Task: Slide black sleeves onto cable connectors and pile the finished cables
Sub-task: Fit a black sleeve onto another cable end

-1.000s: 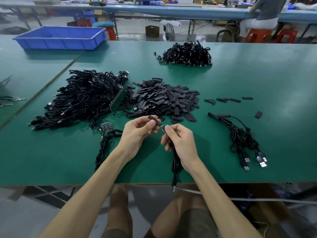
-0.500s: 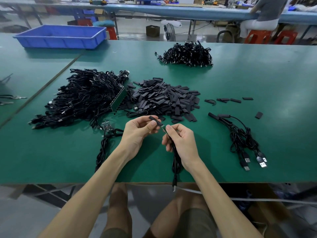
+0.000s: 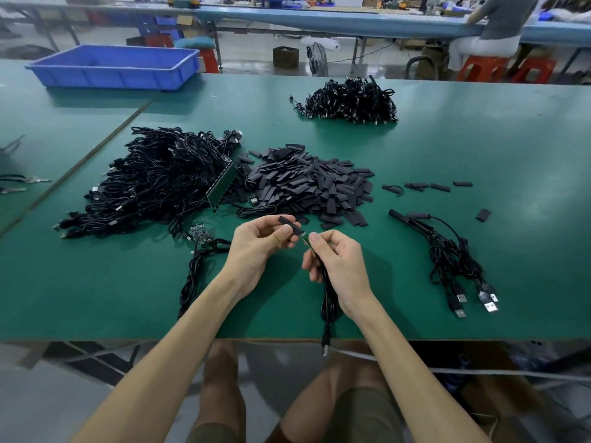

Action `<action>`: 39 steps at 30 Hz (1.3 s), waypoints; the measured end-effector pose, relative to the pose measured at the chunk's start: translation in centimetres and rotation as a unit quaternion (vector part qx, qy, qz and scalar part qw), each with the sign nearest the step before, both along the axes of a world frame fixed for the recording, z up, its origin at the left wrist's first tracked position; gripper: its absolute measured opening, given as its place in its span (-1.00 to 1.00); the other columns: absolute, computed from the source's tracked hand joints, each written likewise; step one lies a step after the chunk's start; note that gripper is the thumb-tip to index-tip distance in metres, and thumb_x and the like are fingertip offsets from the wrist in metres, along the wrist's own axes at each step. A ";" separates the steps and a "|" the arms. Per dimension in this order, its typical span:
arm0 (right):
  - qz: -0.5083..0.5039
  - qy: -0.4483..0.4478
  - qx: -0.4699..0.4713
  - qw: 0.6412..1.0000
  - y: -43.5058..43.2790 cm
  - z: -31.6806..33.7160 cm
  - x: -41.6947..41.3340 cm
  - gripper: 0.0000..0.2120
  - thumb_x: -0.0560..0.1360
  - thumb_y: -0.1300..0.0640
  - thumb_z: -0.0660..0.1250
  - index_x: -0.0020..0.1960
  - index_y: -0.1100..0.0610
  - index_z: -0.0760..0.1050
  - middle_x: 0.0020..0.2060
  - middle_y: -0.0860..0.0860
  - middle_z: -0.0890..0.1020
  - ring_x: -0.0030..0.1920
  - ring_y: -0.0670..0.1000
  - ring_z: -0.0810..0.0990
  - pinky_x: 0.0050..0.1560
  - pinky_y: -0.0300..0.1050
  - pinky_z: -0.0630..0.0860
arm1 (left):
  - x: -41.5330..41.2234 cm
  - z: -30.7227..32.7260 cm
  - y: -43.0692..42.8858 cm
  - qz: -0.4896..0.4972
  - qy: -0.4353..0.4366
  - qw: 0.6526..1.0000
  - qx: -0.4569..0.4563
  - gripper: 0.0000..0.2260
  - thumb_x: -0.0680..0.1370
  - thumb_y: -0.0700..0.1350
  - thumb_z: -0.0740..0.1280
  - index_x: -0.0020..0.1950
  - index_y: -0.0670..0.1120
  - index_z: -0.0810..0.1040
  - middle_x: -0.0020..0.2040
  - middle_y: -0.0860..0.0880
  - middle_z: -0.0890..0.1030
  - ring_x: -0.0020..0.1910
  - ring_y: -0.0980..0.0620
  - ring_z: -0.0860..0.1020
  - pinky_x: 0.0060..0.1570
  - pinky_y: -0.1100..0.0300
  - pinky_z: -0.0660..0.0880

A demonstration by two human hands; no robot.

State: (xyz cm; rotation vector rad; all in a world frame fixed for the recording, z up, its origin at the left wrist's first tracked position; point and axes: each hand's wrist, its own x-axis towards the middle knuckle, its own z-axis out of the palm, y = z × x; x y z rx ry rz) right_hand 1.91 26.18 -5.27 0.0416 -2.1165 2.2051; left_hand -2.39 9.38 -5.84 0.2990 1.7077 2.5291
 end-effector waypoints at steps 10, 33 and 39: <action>0.017 -0.001 0.004 1.000 0.0 0.3 0.2 -0.80 0.67 0.13 0.34 -0.08 0.20 0.56 -0.36 0.13 0.68 -0.52 0.02 0.50 -0.48 -0.20 0.41 | -0.1 -0.1 -0.1 -0.010 -0.007 1.000 -0.002 -0.78 0.50 -0.23 0.45 0.13 -0.25 0.65 0.04 -0.19 0.71 -0.14 -0.01 0.65 -0.06 0.21 0.58; -0.001 -0.003 -0.009 1.000 -0.1 0.1 0.2 -0.81 0.69 0.13 0.31 -0.05 0.22 0.51 -0.38 0.10 0.66 -0.53 0.00 0.48 -0.50 -0.19 0.37 | 0.2 -0.1 -0.1 -0.057 0.038 0.995 -0.068 -0.83 0.55 -0.20 0.43 0.13 -0.15 0.66 -0.03 -0.14 0.70 -0.12 -0.03 0.63 -0.06 0.17 0.57; -0.004 -0.011 0.002 1.000 -0.1 0.2 0.1 -0.78 0.68 0.07 0.33 0.12 0.23 0.41 -0.34 0.11 0.69 -0.50 0.03 0.50 -0.49 -0.16 0.39 | 0.3 -0.2 0.2 -0.051 0.050 0.991 -0.116 -0.82 0.53 -0.14 0.46 0.12 -0.15 0.67 -0.09 -0.12 0.71 -0.13 -0.01 0.64 -0.05 0.19 0.57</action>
